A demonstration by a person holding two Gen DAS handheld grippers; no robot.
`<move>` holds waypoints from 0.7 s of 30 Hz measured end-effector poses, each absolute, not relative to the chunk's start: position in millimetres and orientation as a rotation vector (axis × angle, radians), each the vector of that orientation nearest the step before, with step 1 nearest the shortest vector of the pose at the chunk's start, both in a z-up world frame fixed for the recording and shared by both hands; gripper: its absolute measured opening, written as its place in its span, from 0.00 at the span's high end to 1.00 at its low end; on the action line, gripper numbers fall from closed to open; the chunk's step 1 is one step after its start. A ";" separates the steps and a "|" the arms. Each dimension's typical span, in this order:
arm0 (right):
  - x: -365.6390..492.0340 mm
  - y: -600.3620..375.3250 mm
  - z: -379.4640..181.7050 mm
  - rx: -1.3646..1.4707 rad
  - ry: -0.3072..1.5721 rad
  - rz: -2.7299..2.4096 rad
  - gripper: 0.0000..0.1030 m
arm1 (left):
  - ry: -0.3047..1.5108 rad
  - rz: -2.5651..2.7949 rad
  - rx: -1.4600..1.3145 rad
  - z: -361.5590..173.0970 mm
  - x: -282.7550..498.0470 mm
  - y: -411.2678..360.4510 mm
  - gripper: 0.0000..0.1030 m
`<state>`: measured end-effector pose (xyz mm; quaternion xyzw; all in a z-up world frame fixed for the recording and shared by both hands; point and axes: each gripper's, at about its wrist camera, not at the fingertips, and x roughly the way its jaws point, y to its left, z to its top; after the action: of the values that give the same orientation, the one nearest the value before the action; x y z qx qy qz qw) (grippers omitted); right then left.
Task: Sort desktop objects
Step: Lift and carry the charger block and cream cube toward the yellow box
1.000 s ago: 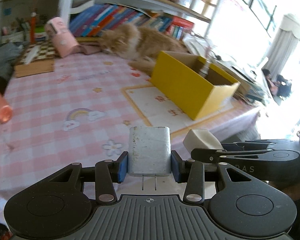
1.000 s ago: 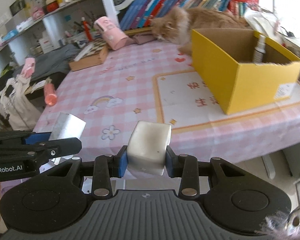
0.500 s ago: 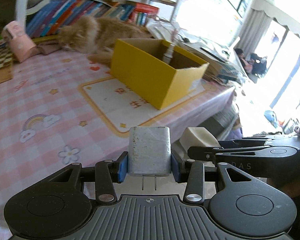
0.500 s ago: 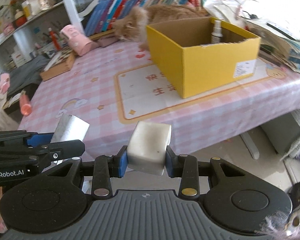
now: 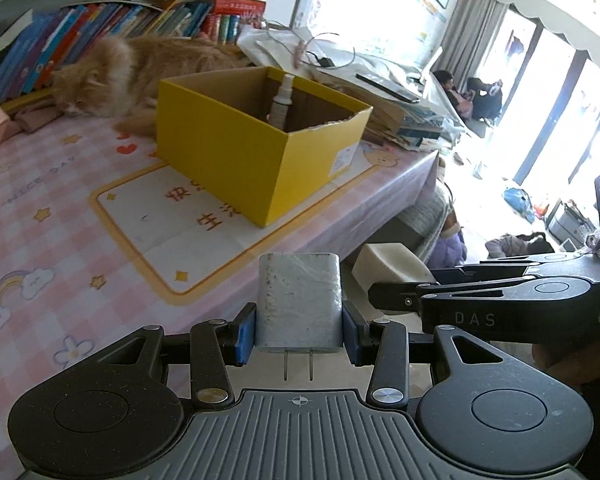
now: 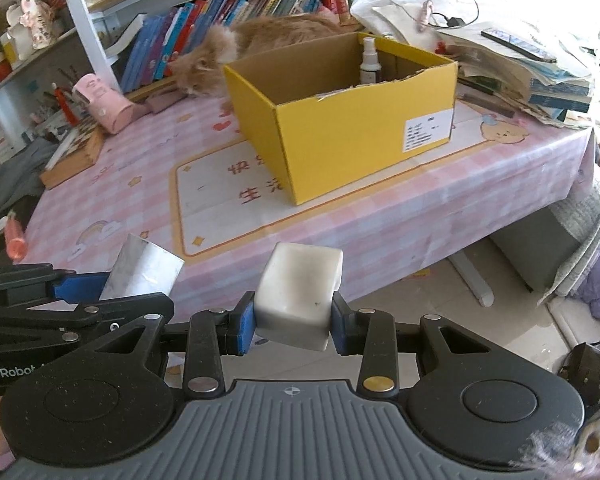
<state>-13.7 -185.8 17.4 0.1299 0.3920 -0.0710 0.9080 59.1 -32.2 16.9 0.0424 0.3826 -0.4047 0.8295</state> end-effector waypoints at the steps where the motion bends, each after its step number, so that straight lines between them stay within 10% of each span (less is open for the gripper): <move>1: -13.6 -188.2 17.8 0.265 0.808 -0.149 0.67 | 0.811 -0.864 0.094 17.5 59.7 -35.2 0.59; 21: -1.7 -244.8 16.2 0.284 0.813 -0.189 0.67 | 0.790 -0.927 0.168 17.8 71.2 -99.1 0.59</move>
<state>-1.7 -244.8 16.2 0.1374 0.3936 -0.0915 0.9043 71.2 -99.1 17.8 0.0789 0.3704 -0.4347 0.8171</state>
